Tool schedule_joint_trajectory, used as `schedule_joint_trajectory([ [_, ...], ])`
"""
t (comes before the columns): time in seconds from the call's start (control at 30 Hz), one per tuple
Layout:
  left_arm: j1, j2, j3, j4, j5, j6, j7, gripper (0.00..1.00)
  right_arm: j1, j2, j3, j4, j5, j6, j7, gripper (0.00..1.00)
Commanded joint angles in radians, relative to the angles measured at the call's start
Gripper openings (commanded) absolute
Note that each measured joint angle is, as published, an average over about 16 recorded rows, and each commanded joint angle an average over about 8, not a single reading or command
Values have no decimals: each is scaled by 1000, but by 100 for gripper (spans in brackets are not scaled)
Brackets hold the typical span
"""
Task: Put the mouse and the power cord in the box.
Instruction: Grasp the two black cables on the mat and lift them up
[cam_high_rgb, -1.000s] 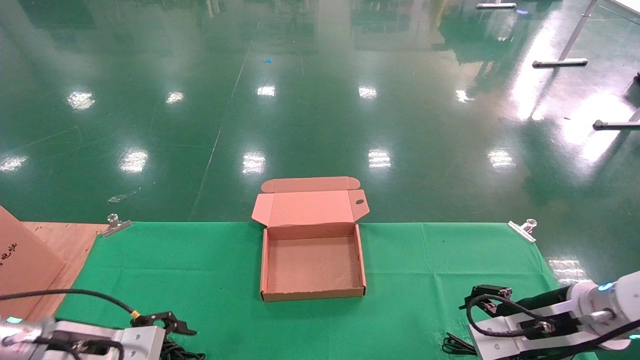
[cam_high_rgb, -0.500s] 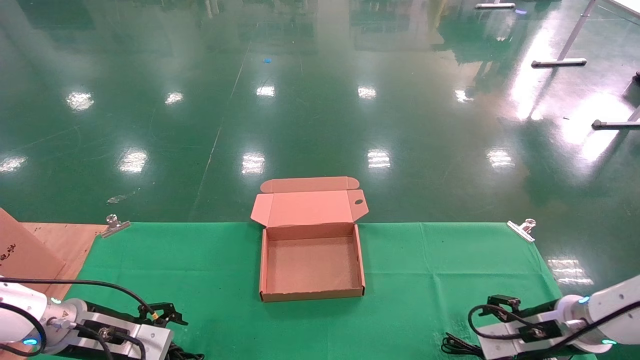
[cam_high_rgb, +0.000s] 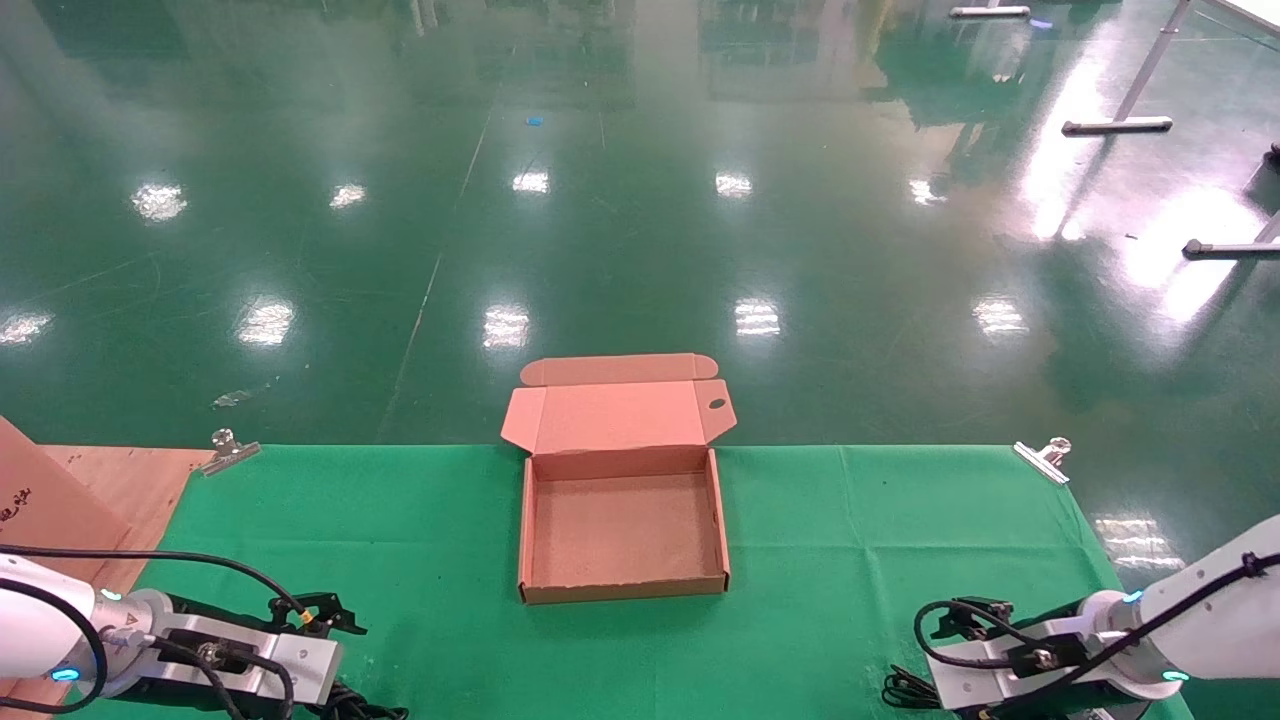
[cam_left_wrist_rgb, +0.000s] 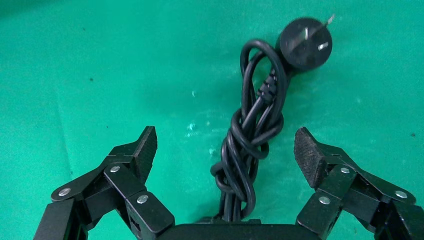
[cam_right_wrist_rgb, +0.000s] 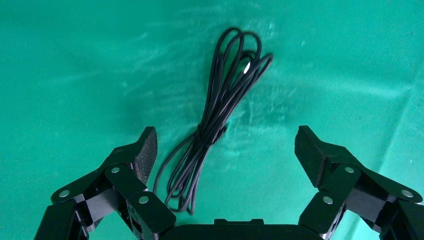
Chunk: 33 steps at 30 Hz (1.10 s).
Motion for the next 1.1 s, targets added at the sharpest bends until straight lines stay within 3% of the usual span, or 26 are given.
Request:
schedule_joint_trajectory([
  [0.03,-7,5,1,25,3,-7,16,0,11,-14,1,-35,4,3,-21,0],
  [1.1,-5,14,-10,162,-11,-80,101,0,91,-100,16,-329,36,44,-194,0],
])
